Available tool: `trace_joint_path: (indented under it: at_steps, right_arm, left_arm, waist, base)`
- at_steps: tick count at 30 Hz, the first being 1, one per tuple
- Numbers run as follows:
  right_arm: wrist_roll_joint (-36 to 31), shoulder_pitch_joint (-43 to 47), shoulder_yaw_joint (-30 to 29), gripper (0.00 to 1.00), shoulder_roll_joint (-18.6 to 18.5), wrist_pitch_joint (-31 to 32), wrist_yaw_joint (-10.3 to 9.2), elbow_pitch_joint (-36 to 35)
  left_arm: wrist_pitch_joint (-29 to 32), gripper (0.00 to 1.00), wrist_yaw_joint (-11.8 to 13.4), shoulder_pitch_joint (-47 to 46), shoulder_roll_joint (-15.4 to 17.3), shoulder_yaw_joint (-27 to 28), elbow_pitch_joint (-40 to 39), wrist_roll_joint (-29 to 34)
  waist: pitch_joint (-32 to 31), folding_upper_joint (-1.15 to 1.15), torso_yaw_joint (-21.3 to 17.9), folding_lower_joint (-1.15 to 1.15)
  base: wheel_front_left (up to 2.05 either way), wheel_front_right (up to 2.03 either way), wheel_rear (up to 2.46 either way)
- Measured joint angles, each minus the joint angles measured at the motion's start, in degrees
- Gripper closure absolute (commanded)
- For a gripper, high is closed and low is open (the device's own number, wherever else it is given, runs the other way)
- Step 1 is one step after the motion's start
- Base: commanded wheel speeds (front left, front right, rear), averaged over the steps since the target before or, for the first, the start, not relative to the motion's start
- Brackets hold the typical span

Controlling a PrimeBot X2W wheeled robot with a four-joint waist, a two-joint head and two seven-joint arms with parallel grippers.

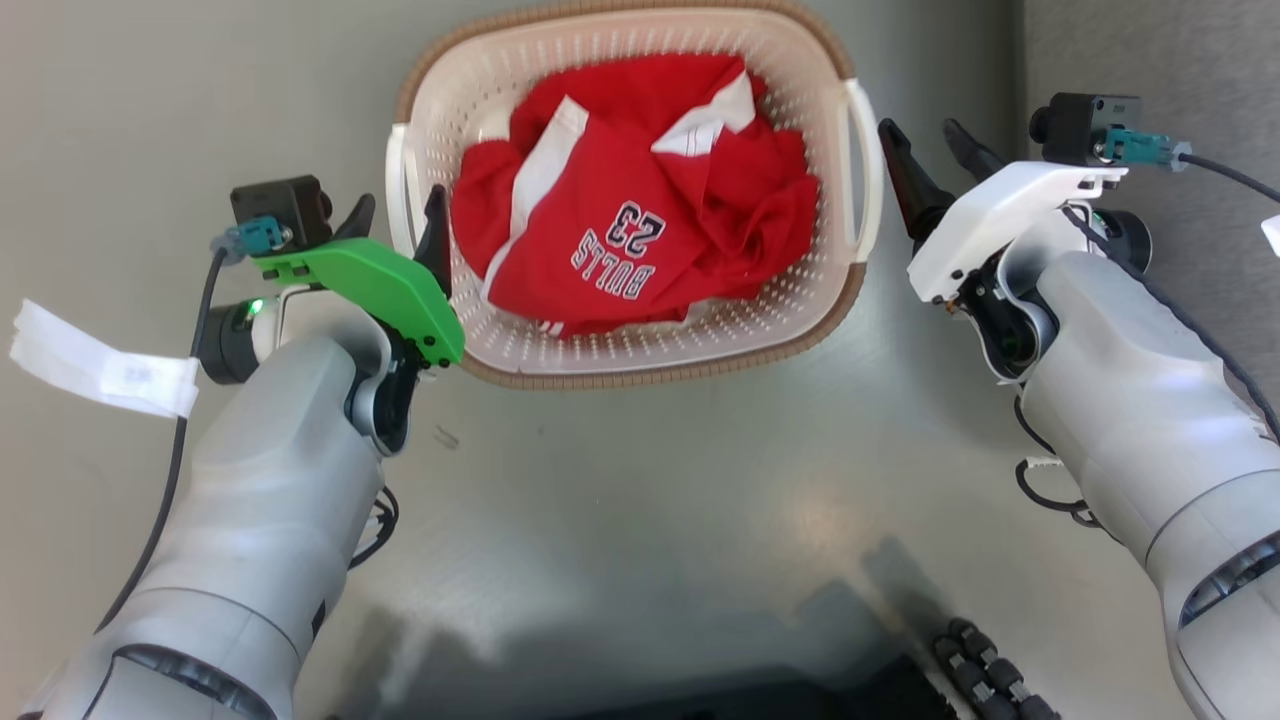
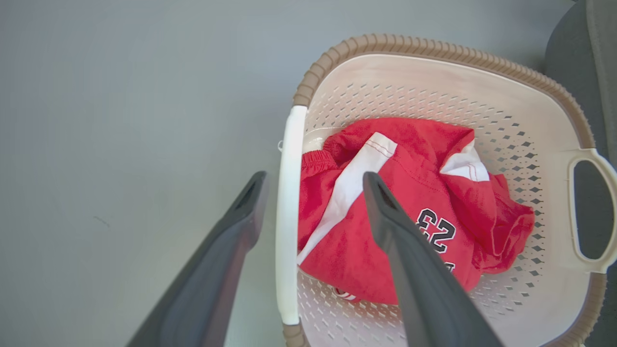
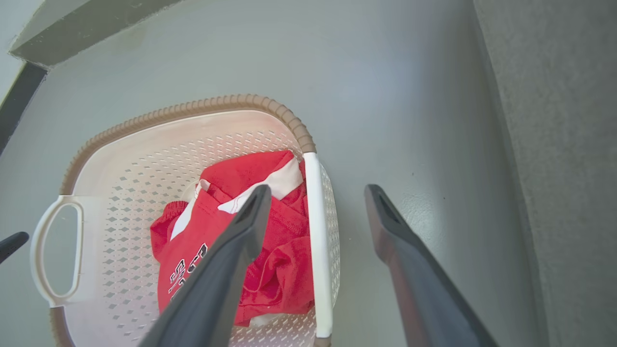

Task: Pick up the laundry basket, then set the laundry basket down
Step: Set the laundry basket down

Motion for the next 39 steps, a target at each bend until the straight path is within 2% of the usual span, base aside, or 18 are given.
trace_joint_path:
  at_steps: [8,12,22,28,39]
  right_arm:
    - [-0.74,1.97,-1.57,0.0,-0.57,-0.01,0.0,-3.11]
    - [-1.72,3.2,-2.99,0.0,-1.14,-0.08,0.0,-5.02]
    - [-5.36,7.46,-7.81,0.0,-2.82,-0.09,0.0,-10.98]
    - [-8.26,11.21,-11.58,0.0,-3.75,-0.1,0.0,-15.28]
    - [-13.19,21.24,-18.76,0.0,-4.16,-0.11,-0.09,-23.68]
  left_arm:
    - [0.0,0.0,-1.4,1.86,0.46,2.44,-2.11,2.8]
    - [0.0,0.0,-1.48,3.15,1.85,4.32,-3.81,4.01]
    - [0.0,0.0,-1.92,8.06,2.65,9.73,-9.81,7.65]
    - [0.0,0.0,-1.92,12.28,3.82,13.83,-14.17,10.47]
    - [0.0,0.0,-1.92,21.11,3.74,18.91,-21.46,15.28]
  waist:
    - [-5.99,0.0,-0.53,0.0]
    - [-9.17,0.0,-0.79,0.0]
    - [-17.29,0.0,-1.04,-0.01]
    - [-22.24,0.0,-0.98,0.0]
    - [-31.3,0.0,-0.92,-0.01]
  base:
    - [0.0,0.0,0.0]
    - [0.0,0.0,0.0]
    - [0.0,0.0,0.0]
    - [0.0,0.0,0.0]
    - [0.0,0.0,0.0]
